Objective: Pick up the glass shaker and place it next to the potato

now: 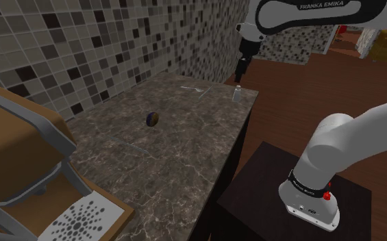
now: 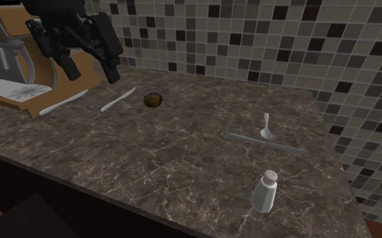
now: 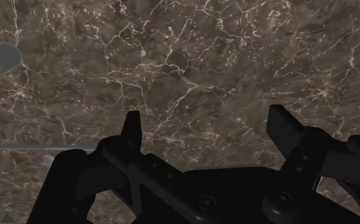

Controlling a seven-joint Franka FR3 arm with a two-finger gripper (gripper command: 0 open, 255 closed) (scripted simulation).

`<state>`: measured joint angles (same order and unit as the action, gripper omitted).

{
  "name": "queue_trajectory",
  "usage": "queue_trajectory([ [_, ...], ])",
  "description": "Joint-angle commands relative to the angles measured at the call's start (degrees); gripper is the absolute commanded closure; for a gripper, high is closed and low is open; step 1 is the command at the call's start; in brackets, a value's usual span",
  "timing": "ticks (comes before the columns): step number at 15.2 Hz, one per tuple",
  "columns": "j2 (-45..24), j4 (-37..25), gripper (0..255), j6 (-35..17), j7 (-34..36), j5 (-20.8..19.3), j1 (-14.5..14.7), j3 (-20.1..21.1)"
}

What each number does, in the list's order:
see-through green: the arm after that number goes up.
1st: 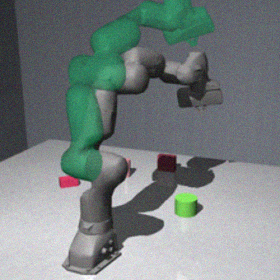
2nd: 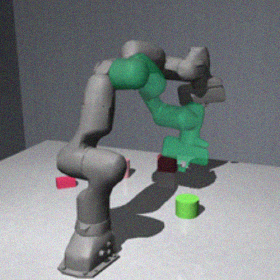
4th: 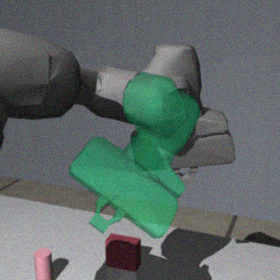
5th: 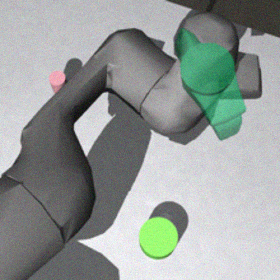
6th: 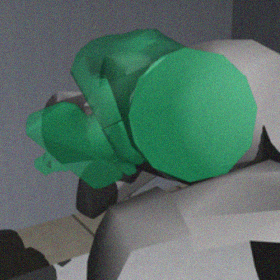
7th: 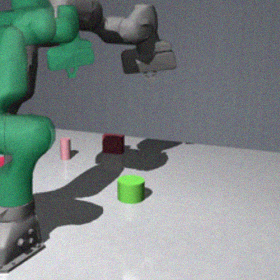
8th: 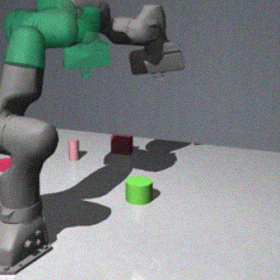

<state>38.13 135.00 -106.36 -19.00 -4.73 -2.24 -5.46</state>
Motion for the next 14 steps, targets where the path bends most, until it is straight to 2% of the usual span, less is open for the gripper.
queue_trajectory([
  [1, -2.75, -0.17, 0, -2.46, -2.82, -1.17, -0.82, -2.5],
  [8, -13.54, -2.97, 0, -9.97, -10.26, -2.81, -2.31, -9.02],
  [14, -24.56, -8.05, 0, -15.41, -17.28, -1.62, -3.08, -14.25],
])
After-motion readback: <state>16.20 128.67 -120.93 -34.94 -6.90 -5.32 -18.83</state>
